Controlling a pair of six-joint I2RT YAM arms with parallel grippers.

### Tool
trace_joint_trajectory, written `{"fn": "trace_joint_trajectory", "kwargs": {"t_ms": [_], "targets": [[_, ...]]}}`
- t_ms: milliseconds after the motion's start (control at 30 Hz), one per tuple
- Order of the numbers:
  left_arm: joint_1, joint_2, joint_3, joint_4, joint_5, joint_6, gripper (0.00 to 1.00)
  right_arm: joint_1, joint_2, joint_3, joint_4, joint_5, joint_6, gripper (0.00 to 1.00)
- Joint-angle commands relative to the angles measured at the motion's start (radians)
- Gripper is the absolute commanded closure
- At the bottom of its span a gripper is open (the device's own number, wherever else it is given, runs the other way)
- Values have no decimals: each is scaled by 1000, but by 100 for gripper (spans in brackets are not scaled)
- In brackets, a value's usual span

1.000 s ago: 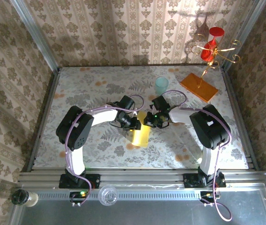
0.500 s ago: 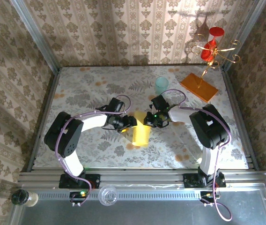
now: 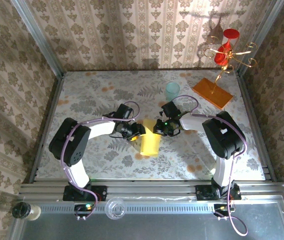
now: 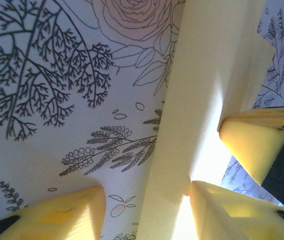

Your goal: Fold a paper plane with a square sheet of paper (pick it up from the middle)

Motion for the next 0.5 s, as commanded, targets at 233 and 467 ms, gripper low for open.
{"fn": "trace_joint_trajectory", "kwargs": {"t_ms": [233,467], "targets": [[-51,49,42,56,72,44,55,-11,14,-30,0,5,29,87],[-56,62,30,23,47,58,58,-18,-31,-34,2,-6,33,86]]}}
